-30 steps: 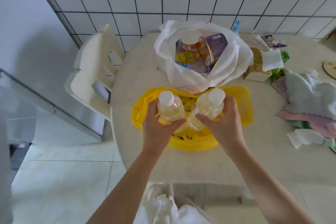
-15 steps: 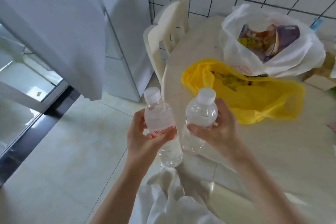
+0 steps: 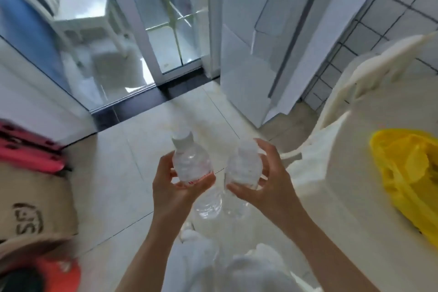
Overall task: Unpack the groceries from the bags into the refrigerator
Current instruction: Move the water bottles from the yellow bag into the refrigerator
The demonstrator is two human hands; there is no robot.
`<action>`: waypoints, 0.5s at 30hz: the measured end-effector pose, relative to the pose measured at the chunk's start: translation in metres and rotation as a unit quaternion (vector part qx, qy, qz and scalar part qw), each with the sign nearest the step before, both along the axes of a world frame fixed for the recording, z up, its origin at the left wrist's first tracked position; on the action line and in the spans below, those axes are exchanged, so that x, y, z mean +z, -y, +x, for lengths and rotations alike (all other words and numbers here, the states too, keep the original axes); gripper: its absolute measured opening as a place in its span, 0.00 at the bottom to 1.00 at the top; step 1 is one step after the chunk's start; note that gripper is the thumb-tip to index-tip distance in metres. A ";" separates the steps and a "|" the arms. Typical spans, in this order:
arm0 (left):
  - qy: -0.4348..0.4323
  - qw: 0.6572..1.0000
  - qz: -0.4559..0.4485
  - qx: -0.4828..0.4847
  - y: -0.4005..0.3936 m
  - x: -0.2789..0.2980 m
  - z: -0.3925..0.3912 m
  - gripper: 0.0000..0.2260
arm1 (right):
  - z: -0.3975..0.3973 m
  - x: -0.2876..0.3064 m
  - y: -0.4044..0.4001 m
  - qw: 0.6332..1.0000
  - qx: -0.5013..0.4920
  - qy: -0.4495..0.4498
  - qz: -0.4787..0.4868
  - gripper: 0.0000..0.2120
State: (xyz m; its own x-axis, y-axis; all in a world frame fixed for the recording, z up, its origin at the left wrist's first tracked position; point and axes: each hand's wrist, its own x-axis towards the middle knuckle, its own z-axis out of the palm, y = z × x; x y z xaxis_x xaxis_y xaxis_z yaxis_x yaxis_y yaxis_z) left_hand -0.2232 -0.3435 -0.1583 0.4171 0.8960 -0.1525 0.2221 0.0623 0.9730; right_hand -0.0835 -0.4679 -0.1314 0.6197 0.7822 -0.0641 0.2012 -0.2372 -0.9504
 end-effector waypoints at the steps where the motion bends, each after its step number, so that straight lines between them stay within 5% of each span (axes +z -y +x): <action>1: -0.003 1.000 -0.002 0.016 -0.017 0.001 -0.013 0.29 | -0.008 -0.001 -0.021 1.000 0.013 -0.006 -0.005 0.37; 15: -0.070 0.993 0.017 0.094 -0.228 -0.005 -0.105 0.30 | -0.065 -0.019 -0.230 0.995 0.039 -0.093 -0.007 0.34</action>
State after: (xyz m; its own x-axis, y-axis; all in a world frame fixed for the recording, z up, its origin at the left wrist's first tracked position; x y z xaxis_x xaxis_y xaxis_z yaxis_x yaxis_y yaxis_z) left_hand -0.3283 -0.1157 -0.1636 0.2198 0.9615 -0.1650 0.3424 0.0824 0.9360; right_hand -0.1480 -0.2377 -0.1503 0.5330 0.8259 -0.1841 0.0398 -0.2419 -0.9695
